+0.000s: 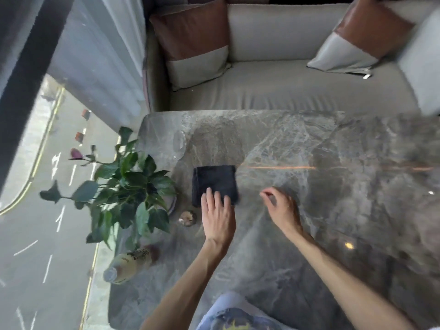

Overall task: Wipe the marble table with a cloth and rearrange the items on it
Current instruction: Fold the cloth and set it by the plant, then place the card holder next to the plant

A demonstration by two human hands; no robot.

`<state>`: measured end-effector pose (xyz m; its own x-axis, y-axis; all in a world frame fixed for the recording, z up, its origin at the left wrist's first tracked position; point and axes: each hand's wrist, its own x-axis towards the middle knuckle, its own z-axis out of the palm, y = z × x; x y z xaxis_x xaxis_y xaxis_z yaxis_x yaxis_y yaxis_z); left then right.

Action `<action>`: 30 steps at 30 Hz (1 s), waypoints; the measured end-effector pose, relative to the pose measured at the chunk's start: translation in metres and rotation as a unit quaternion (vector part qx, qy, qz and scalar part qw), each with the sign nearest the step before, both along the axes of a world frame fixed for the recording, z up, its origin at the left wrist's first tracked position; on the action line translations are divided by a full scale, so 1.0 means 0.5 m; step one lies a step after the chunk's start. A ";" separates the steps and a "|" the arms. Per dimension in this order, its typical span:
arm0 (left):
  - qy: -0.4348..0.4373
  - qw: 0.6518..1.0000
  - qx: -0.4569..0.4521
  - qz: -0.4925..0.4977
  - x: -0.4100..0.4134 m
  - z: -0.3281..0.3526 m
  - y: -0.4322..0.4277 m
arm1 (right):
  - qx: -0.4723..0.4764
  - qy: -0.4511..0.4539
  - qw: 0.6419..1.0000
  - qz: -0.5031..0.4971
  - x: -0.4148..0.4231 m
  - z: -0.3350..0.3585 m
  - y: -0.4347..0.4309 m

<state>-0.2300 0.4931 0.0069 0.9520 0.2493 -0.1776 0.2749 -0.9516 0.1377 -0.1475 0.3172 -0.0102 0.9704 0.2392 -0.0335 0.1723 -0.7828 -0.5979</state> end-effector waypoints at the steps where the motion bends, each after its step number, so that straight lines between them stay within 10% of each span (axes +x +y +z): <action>1: 0.011 1.000 0.007 -0.003 0.011 0.005 -0.026 | 0.002 0.004 0.999 -0.036 -0.015 0.006 -0.060; 16: 0.014 0.977 -0.094 -0.193 0.200 0.051 -0.682 | 0.052 -0.015 0.920 -0.387 -0.127 0.174 -0.937; 26: 0.006 0.953 -0.249 -0.171 0.533 0.089 -1.325 | 0.125 -0.069 0.906 -0.399 0.275 0.174 -1.527; 30: 0.061 0.930 -0.348 -0.100 0.703 0.139 -1.550 | 0.215 0.105 0.875 -0.420 0.459 0.068 -1.667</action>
<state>0.1214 -0.2817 0.0763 0.9292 -0.1462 -0.3394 0.1564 -0.6767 0.7194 0.0819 -0.5161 0.0240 0.7935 -0.5212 -0.3141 -0.5049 -0.2756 -0.8180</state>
